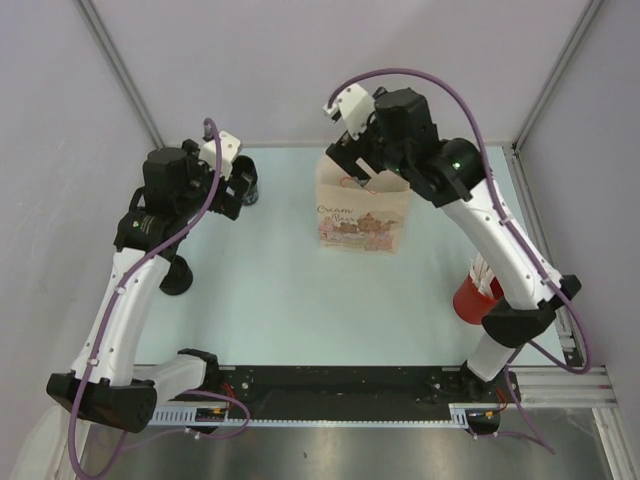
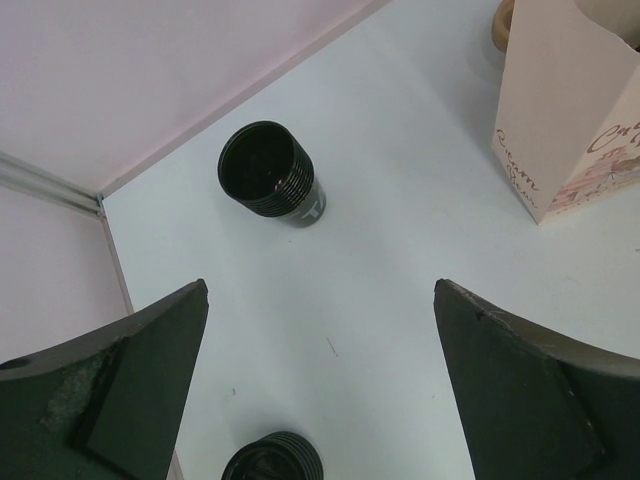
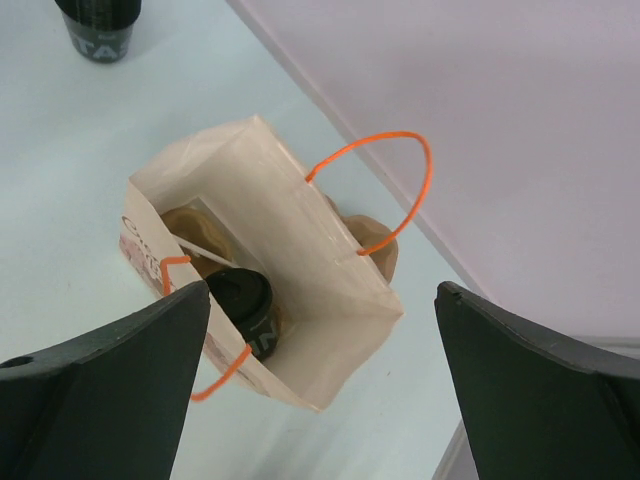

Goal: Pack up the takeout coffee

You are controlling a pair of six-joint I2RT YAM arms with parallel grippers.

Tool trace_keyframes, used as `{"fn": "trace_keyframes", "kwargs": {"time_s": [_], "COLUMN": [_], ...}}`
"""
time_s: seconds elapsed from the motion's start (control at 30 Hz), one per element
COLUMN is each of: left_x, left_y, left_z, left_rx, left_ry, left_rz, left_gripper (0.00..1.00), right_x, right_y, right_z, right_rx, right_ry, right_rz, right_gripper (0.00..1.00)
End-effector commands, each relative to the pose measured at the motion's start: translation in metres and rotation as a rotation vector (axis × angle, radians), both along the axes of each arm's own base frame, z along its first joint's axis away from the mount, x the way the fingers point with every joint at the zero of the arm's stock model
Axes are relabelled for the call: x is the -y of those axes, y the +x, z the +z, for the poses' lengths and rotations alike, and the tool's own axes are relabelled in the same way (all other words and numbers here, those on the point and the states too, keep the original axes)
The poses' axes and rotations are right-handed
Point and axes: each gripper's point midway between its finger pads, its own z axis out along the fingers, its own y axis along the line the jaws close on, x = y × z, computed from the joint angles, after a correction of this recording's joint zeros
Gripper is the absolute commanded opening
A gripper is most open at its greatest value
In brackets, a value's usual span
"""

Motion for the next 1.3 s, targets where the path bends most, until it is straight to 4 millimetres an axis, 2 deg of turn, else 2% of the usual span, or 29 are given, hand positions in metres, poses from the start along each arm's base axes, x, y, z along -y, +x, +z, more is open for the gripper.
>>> {"fn": "trace_keyframes", "kwargs": {"time_s": [0.0,0.17,0.37,0.43,0.5,0.57,0.6,0.63,0.73,0.77,0.8,0.87,0.9,1.0,1.1,1.2,1.23,1.27], "left_x": [0.004,0.007,0.014,0.017,0.024,0.029,0.031,0.033,0.039,0.040,0.041,0.044,0.045,0.040,0.025,0.005,0.000,-0.010], "left_y": [-0.001,-0.005,-0.008,-0.010,-0.015,-0.017,-0.017,-0.018,-0.020,-0.022,-0.022,-0.026,-0.028,-0.028,-0.023,-0.020,-0.019,-0.018], "left_z": [0.014,0.021,0.029,0.036,0.042,0.048,0.051,0.058,0.072,0.075,0.078,0.088,0.090,0.107,0.119,0.122,0.121,0.122], "left_rx": [0.029,0.039,0.058,0.084,0.107,0.123,0.127,0.141,0.154,0.156,0.157,0.165,0.165,0.212,0.254,0.282,0.288,0.299], "left_ry": [-0.042,-0.047,-0.059,-0.068,-0.086,-0.104,-0.117,-0.134,-0.200,-0.212,-0.219,-0.240,-0.236,-0.230,-0.235,-0.232,-0.227,-0.217], "left_rz": [-0.013,-0.034,-0.078,-0.100,-0.138,-0.164,-0.173,-0.182,-0.187,-0.192,-0.195,-0.207,-0.216,-0.195,-0.104,0.017,0.044,0.103], "left_gripper": [0.99,1.00,0.99,0.99,0.99,0.99,0.99,1.00,1.00,0.99,0.99,1.00,1.00,0.99,0.99,0.99,0.99,1.00], "right_x": [0.014,0.035,0.063,0.071,0.083,0.092,0.101,0.108,0.131,0.135,0.141,0.147,0.151,0.157,0.168,0.191,0.211,0.221], "right_y": [-0.021,-0.033,-0.046,-0.045,-0.052,-0.048,-0.057,-0.053,-0.068,-0.068,-0.076,-0.078,-0.088,-0.098,-0.110,-0.125,-0.126,-0.133], "right_z": [0.049,0.073,0.087,0.080,0.088,0.080,0.086,0.073,0.093,0.078,0.081,0.067,0.068,0.059,0.061,0.078,0.085,0.094], "right_rx": [0.066,0.091,0.103,0.087,0.117,0.117,0.142,0.122,0.231,0.205,0.218,0.191,0.207,0.198,0.223,0.300,0.342,0.377], "right_ry": [0.130,0.205,0.268,0.273,0.295,0.298,0.314,0.307,0.363,0.357,0.363,0.349,0.350,0.361,0.378,0.403,0.410,0.424], "right_rz": [0.033,0.046,0.046,0.044,0.042,0.022,0.020,0.004,-0.016,-0.030,-0.035,-0.062,-0.059,-0.078,-0.114,-0.204,-0.305,-0.346], "right_gripper": [1.00,1.00,1.00,1.00,1.00,1.00,1.00,1.00,1.00,1.00,1.00,1.00,1.00,1.00,1.00,1.00,1.00,1.00]}}
